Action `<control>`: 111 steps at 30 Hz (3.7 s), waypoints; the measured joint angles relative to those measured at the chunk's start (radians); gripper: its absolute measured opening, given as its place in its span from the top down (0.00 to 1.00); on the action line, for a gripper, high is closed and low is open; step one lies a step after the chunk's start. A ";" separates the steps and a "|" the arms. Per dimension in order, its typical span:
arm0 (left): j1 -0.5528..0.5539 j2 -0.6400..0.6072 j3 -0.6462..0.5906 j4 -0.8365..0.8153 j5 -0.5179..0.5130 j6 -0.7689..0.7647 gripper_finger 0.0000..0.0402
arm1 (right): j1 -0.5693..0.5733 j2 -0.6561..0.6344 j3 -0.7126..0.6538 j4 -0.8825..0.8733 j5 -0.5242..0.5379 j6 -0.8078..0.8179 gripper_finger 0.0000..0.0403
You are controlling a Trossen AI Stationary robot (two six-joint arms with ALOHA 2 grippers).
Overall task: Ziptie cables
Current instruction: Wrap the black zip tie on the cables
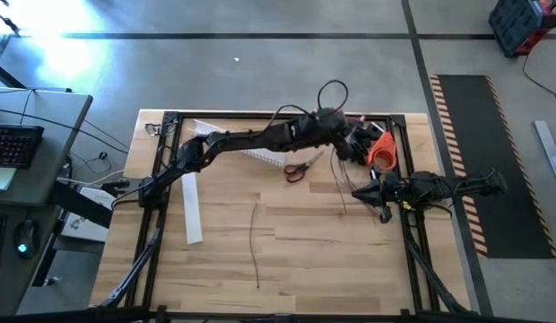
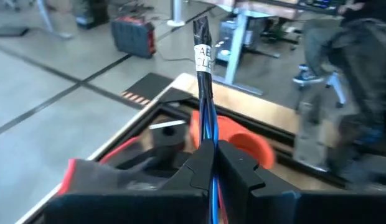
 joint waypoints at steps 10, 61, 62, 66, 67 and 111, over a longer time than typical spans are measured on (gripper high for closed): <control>-0.102 -0.252 -0.382 0.138 -0.202 0.023 1.00 | 0.000 0.000 0.000 0.000 0.000 0.000 0.96; -0.639 -0.606 -1.670 1.741 -0.356 0.020 1.00 | 0.000 0.000 0.000 0.000 0.000 0.012 0.96; -0.643 -0.589 -1.656 1.741 -0.356 0.008 1.00 | 0.000 0.000 0.000 0.000 0.000 0.022 0.96; -0.682 -0.507 -1.603 1.740 -0.362 -0.061 1.00 | 0.000 0.000 0.000 0.001 0.000 0.044 0.96; -0.700 -0.496 -1.598 1.740 -0.388 -0.064 1.00 | 0.000 0.000 0.000 0.001 0.000 0.052 0.96; -1.202 -0.559 -1.873 1.737 -1.318 -0.192 0.69 | 0.000 0.000 0.000 0.002 0.005 0.052 0.96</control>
